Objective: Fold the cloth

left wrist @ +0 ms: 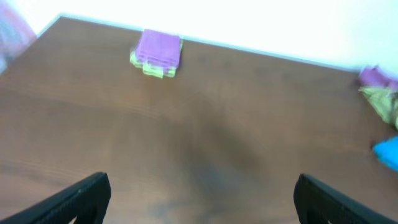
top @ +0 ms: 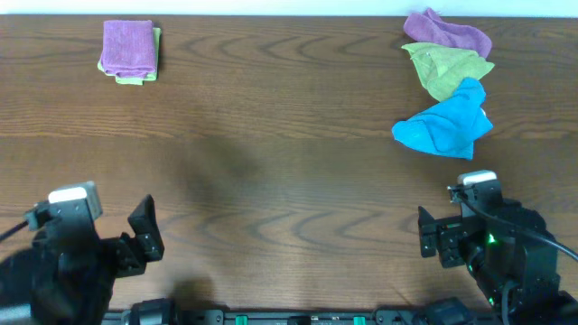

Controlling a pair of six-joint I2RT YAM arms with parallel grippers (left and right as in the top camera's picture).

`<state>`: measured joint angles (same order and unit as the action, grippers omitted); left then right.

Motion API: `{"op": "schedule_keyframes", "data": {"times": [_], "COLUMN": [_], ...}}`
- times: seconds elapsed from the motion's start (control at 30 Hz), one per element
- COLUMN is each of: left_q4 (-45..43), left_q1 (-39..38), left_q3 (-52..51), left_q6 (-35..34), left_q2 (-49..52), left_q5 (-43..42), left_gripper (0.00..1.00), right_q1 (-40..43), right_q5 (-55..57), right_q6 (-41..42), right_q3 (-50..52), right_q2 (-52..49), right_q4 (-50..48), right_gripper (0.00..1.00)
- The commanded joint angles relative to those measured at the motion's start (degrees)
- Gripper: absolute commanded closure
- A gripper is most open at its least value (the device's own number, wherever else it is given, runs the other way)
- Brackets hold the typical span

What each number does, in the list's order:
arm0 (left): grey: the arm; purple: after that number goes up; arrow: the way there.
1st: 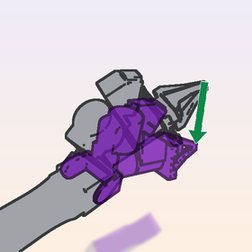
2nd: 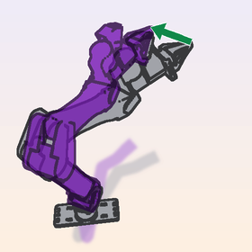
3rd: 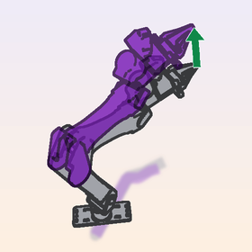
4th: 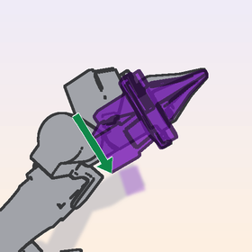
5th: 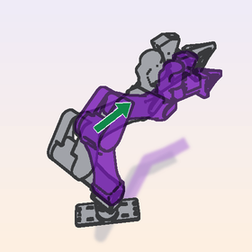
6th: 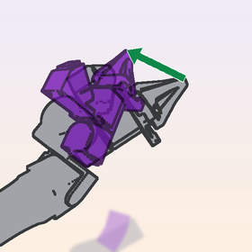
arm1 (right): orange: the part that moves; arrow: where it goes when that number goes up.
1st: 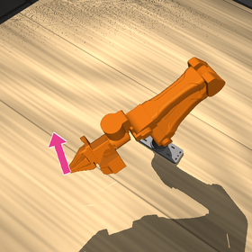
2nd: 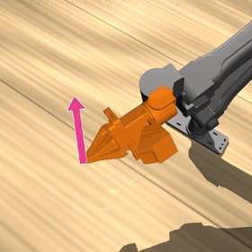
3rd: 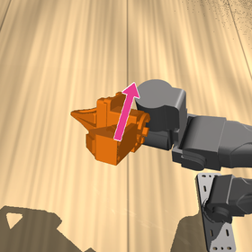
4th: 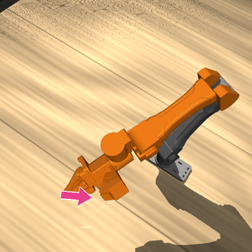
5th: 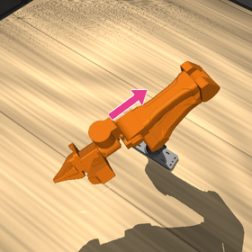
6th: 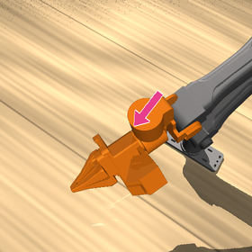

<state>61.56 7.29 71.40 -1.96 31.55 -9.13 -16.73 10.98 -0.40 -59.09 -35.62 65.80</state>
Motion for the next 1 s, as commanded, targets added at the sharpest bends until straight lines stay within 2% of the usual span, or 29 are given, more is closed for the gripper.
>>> {"op": "schedule_keyframes", "data": {"times": [0.0, 0.27, 0.33, 0.43, 0.57, 0.97], "left_q4": [-8.15, -36.87, -40.92, -48.0, -49.79, -49.88], "left_q1": [-2.36, -4.74, -4.74, -4.7, -4.7, -4.7], "left_q3": [-7.74, -36.5, -41.38, -50.29, -56.26, -66.23], "left_q6": [3.96, 8.22, 8.15, 1.38, -0.63, -2.82], "left_q2": [-5.88, -17.2, -18.86, -22.62, -26.62, -31.26], "left_q5": [2.23, 1.95, 2.8, 10.29, 15.74, 16.13], "left_gripper": [0.05, 0.05, 0.05, 0.04, 0.05, 0.05], "right_q1": [0.26, 0.26, 0.26, 0.26, 0.26, 0.26], "right_q5": [-0.04, -0.04, -0.04, -0.04, -0.04, -0.04], "right_q6": [1.18, 1.18, 1.18, 1.18, 1.18, 1.18], "right_q3": [0.13, 0.13, 0.13, 0.13, 0.13, 0.13], "right_q2": [0.09, 0.09, 0.09, 0.09, 0.09, 0.09], "right_q4": [0.02, 0.02, 0.02, 0.04, 0.04, 0.02], "right_gripper": [0.01, 0.01, 0.01, 0.01, 0.01, 0.01]}}
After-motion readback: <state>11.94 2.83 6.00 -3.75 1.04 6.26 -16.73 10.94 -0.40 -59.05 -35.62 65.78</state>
